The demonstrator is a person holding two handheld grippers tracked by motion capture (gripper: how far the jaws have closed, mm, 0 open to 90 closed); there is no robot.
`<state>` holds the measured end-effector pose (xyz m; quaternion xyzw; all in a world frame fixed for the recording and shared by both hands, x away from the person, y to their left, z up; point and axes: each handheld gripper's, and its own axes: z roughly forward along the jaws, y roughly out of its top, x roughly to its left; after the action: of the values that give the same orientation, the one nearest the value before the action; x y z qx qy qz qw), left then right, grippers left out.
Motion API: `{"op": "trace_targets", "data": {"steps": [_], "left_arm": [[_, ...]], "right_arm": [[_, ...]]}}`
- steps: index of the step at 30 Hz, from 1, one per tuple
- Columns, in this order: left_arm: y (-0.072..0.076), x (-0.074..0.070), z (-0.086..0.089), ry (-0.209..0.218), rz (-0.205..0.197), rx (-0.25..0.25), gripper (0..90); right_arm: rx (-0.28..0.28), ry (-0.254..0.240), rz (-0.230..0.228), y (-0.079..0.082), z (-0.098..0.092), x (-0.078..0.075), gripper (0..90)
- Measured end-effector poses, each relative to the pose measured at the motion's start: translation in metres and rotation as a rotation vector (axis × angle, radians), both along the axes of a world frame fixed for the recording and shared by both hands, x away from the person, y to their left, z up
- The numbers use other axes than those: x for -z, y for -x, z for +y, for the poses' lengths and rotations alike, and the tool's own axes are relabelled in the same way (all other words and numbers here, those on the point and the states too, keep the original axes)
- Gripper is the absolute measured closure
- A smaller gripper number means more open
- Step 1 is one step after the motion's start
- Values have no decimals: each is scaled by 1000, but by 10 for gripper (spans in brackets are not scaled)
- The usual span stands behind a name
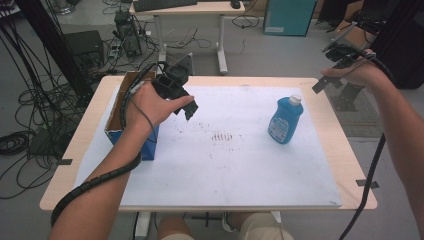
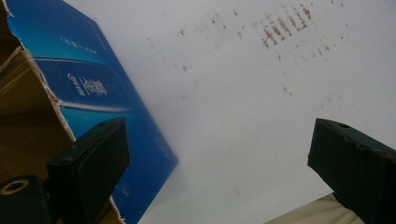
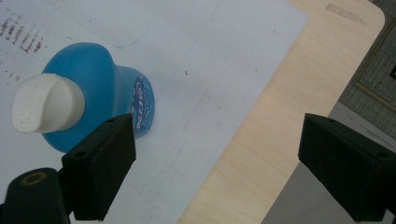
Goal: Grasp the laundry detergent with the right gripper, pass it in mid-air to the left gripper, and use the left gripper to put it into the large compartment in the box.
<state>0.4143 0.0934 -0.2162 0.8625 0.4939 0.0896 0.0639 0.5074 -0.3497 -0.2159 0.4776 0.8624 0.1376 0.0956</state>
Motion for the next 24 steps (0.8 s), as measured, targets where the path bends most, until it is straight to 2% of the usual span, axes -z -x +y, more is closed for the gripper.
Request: {"op": "trace_targets", "data": {"steps": [16,24], "left_arm": [[-3,-4,-4,1,-12,17,61],[-6,-2,-4,-5,-6,31,60]], "right_arm": [[-31,-9,-17,10,-6,3,101],[-32,-43,-45,28,-19,17,89]]}}
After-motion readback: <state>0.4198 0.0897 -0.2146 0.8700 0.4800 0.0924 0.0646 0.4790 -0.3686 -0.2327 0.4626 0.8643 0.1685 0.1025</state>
